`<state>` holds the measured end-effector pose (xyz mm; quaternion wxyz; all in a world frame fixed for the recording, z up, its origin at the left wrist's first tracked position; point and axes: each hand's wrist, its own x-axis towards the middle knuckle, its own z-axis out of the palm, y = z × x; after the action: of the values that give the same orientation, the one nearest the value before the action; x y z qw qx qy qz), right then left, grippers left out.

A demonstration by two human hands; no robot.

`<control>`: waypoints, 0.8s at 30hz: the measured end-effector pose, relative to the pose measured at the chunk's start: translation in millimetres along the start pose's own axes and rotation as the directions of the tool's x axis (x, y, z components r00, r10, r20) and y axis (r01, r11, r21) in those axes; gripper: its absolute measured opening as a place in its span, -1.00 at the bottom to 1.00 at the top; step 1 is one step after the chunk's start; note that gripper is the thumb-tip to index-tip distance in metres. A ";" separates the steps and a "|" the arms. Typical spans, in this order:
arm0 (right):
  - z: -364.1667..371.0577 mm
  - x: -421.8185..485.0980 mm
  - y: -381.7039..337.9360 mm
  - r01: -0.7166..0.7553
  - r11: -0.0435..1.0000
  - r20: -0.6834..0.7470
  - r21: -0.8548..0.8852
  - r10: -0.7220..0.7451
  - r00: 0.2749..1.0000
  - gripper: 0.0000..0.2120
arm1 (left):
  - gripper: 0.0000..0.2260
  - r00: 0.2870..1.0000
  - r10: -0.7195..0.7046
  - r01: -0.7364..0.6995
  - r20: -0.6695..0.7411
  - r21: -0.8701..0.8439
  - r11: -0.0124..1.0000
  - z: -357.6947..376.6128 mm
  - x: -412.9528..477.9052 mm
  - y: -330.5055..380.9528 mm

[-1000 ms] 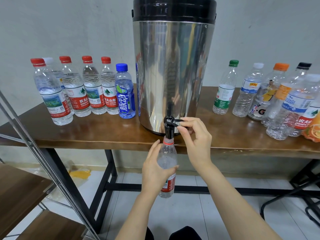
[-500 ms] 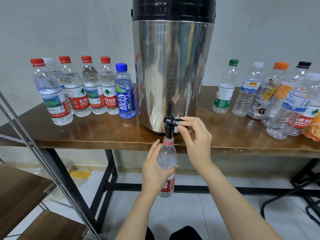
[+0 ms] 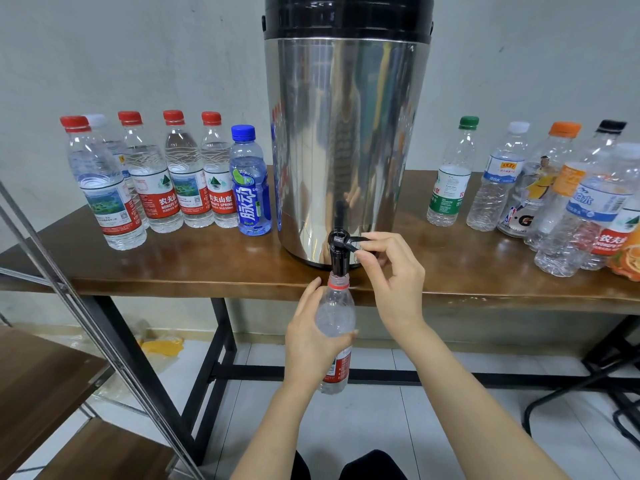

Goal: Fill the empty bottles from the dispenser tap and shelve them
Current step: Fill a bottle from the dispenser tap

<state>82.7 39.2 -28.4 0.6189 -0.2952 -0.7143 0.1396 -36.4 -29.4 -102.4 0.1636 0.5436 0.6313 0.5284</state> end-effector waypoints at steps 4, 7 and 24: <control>-0.1 0.3 -0.6 0.004 1.000 0.005 0.001 -0.004 1.000 -0.77 | -0.27 1.000 0.003 -0.003 0.010 0.004 1.000 -0.5 -0.4 0.8; -0.8 0.1 -0.7 0.000 1.000 0.005 -0.007 0.000 1.000 -0.77 | -0.26 1.000 -0.005 0.005 0.011 0.017 1.000 -0.4 -0.3 1.8; -20.8 24.5 -4.1 0.303 0.938 0.206 -0.171 -0.267 0.942 -0.79 | -0.30 0.999 -0.008 0.008 0.040 -0.007 1.000 -3.8 -0.7 6.6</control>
<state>100.3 47.1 -2.4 0.5330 -0.2350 -0.8128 0.0018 -35.7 -32.9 -95.6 0.1801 0.5510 0.6282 0.5189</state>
